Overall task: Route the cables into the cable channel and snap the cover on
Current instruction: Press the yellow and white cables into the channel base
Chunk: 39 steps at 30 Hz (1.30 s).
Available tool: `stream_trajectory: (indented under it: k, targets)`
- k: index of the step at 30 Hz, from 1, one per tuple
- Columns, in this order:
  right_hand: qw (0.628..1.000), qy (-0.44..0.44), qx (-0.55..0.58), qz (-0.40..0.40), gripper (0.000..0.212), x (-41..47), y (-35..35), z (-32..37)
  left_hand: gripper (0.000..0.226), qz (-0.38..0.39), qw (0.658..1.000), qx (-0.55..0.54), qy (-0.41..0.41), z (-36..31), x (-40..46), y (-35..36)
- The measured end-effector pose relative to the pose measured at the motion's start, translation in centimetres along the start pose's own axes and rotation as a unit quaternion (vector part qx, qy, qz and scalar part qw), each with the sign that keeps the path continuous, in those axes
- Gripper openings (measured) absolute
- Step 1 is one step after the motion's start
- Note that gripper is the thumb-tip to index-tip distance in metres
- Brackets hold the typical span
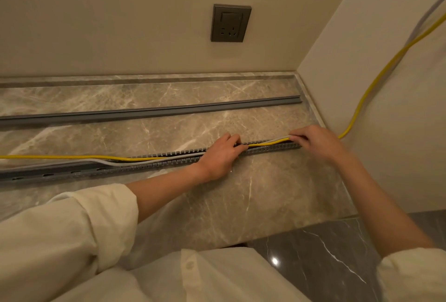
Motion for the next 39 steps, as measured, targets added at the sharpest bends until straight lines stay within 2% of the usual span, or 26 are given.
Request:
stream_trajectory:
  k: [3, 6, 9, 14, 20, 22, 24, 28, 30, 35, 37, 39]
  targets:
    - [0.997, 0.012, -0.013, 0.08, 0.028, 1.2, 0.8, -0.2, 0.04, 0.012, 1.0, 0.021, -0.008, -0.4, 0.5, -0.2]
    - [0.993, 0.036, -0.008, 0.109, 0.043, 2.5, 1.1, -0.7, 0.041, 0.015, 1.0, 0.009, -0.01, -1.1, 1.4, -0.4]
    - [0.987, 0.06, -0.017, 0.15, 0.022, 3.3, 1.6, -0.9, 0.05, 0.03, 0.999, 0.005, 0.009, -2.4, 2.7, 0.0]
    - [0.978, 0.087, -0.037, 0.184, 0.022, 4.4, 1.5, -0.5, 0.056, 0.052, 0.998, 0.031, 0.009, -3.1, 4.1, 0.8]
    - [0.966, 0.114, -0.109, 0.206, 0.035, 4.9, 1.9, 0.3, 0.059, 0.081, 0.995, 0.055, 0.012, -3.2, 4.9, 1.3]
    - [0.965, 0.121, -0.1, 0.209, 0.042, 4.7, 1.7, -0.1, 0.057, 0.086, 0.995, 0.053, 0.014, -3.2, 5.1, 1.3]
    - [0.968, 0.112, -0.056, 0.216, 0.041, 4.2, 1.8, -0.8, 0.056, 0.085, 0.995, 0.057, 0.015, -3.1, 5.1, 1.2]
    - [0.979, 0.066, 0.095, 0.17, 0.01, 2.9, 1.5, -2.3, 0.06, 0.082, 0.995, 0.059, 0.019, -2.8, 5.0, 1.3]
    - [0.98, 0.041, 0.138, 0.14, 0.008, 2.0, 0.8, -3.0, 0.059, 0.082, 0.995, 0.059, 0.022, -2.8, 5.0, 1.3]
    - [0.989, 0.01, 0.145, 0.013, 0.013, 1.3, -1.1, -4.1, 0.06, 0.088, 0.994, 0.062, 0.017, -2.7, 5.0, 1.3]
    - [0.992, 0.012, 0.124, -0.002, 0.011, 1.7, -0.9, -4.2, 0.06, 0.089, 0.994, 0.065, 0.015, -2.7, 5.0, 1.2]
    - [0.996, 0.015, 0.089, 0.017, 0.01, 2.2, -0.1, -4.1, 0.059, 0.085, 0.994, 0.065, 0.017, -2.7, 4.9, 1.1]
Point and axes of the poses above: each hand's wrist, its own x-axis towards the middle knuckle, its own y-axis out of the palm, z = x × y, the point moved 10 cm from there along x, towards the middle knuckle, and after that the axes turned 1 degree about -x, right-handed, at the moved point
